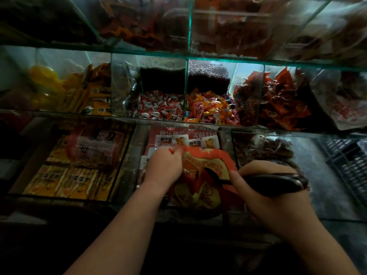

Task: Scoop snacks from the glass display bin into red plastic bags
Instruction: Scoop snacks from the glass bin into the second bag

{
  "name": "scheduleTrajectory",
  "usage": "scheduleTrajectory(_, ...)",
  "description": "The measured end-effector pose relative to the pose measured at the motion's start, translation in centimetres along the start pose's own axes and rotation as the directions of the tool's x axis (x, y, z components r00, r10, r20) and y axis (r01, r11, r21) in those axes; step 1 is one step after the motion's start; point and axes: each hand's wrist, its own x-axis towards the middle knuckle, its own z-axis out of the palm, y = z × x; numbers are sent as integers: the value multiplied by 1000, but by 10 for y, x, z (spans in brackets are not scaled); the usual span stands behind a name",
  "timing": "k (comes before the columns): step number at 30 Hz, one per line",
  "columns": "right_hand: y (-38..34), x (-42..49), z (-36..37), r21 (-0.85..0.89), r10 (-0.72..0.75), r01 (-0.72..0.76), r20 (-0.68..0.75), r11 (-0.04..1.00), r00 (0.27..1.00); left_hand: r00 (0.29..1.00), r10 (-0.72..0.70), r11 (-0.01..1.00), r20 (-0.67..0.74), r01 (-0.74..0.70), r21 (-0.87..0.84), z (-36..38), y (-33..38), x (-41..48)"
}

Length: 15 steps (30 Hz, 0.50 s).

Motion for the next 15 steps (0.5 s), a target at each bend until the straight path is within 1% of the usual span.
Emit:
scheduleTrajectory(2, 3, 3, 3, 107, 52, -51, -3, 993, 999, 999, 34, 999, 20, -33, -42, 5, 12, 13)
scheduleTrajectory(4, 6, 5, 3, 270, 155, -155, 19, 950, 988, 998, 64, 995, 13, -63, -75, 8, 20, 20)
scheduleTrajectory(5, 7, 6, 2, 309, 188, -189, 31, 932, 982, 997, 74, 993, 2, -74, -92, 9, 24, 21)
scheduleTrajectory(6, 9, 9, 1, 305, 203, -207, 45, 930, 978, 996, 82, 990, -15, -84, -113, 9, 28, 23)
scheduleTrajectory(8, 12, 15, 3, 211, 224, -245, 119, 946, 967, 994, 97, 984, -49, -103, -143, 8, 34, 26)
scheduleTrajectory(10, 19, 21, 10, 122, 278, -304, 192, 945, 941, 993, 100, 982, -60, -108, -157, 5, 37, 29)
scheduleTrajectory(11, 23, 24, 16, 95, 307, -329, 191, 939, 932, 994, 97, 982, -56, -105, -155, 4, 38, 29)
scheduleTrajectory(13, 34, 25, 29, 36, 316, -326, 164, 945, 935, 995, 85, 988, -52, -91, -127, 3, 34, 26)
scheduleTrajectory(15, 43, 23, 41, 11, 304, -313, 209, 950, 929, 995, 69, 994, -79, -75, -81, 1, 28, 24)
